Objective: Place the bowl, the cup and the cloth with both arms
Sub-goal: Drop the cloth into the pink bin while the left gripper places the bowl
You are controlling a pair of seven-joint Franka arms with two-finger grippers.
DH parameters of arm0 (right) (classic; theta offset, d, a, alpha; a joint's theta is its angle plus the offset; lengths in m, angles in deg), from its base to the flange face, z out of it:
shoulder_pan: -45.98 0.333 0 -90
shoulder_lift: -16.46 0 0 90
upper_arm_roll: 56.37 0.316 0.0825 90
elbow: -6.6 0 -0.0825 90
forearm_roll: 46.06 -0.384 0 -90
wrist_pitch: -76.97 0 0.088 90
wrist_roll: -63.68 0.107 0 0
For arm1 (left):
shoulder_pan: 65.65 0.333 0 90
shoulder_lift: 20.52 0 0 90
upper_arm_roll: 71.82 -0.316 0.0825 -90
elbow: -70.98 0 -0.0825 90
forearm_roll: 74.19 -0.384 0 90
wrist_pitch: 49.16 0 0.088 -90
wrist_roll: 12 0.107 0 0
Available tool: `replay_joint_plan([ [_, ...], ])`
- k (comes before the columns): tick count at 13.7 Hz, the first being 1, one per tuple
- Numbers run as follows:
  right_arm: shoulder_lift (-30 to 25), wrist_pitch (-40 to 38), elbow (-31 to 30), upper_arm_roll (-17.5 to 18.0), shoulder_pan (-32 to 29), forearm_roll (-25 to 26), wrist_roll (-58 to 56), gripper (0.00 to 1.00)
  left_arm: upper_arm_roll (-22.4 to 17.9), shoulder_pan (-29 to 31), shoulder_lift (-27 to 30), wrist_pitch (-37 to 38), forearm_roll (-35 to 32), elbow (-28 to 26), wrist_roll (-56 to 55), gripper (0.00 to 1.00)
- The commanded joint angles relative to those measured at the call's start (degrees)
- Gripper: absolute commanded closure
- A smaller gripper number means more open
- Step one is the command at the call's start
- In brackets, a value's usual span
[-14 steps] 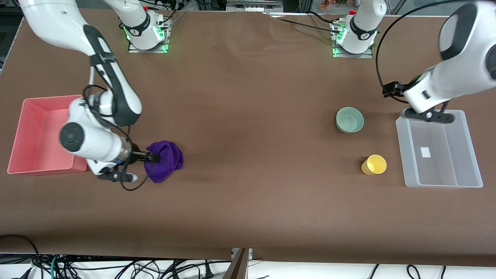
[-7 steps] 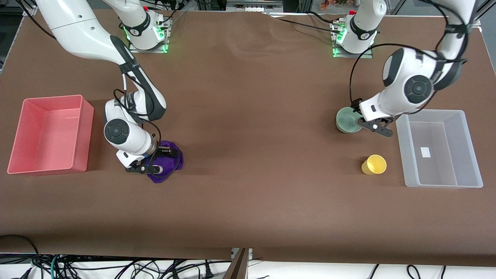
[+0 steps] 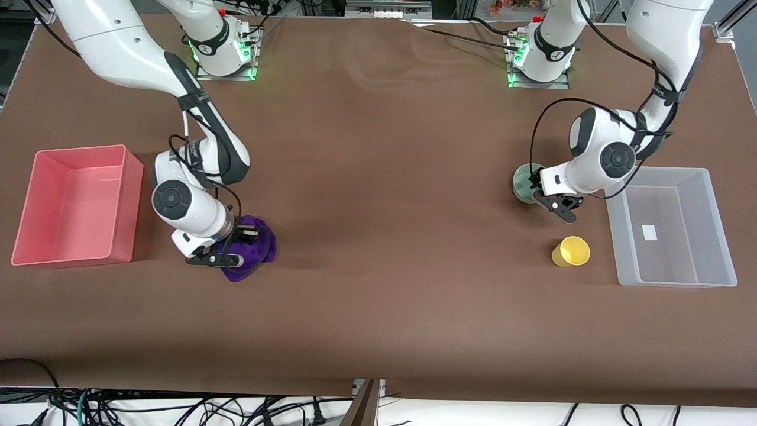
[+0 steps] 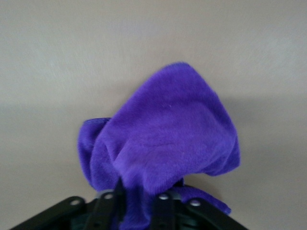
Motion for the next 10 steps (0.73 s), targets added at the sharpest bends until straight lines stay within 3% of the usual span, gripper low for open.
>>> replay_joint_plan([
  [1,-3.36,-8.53,4.24,0.50,-1.17,0.96,-2.18,1.00,0.40,0.70,0.76,0.48,-1.18,0.36,2.38,1.00],
  [4,-6.08,-28.64,15.04,0.33,-3.27,0.35,-10.34,1.00,0.48,0.70,2.42,2.67,-1.18,1.06,3.08,1.00],
  [6,-7.67,-43.21,22.68,-0.02,-5.21,0.26,-18.59,1.00,0.49,0.70,6.98,10.20,-1.09,3.42,3.35,1.00],
  [8,-8.29,-53.79,28.41,-5.18,-5.30,0.26,-27.72,1.00,0.22,0.70,9.46,22.30,-1.09,10.43,3.52,1.00],
  [10,-10.22,-57.17,29.66,-12.46,-5.30,0.52,-38.36,1.00,-0.65,2.18,8.85,32.52,-1.18,19.13,6.06,1.00],
])
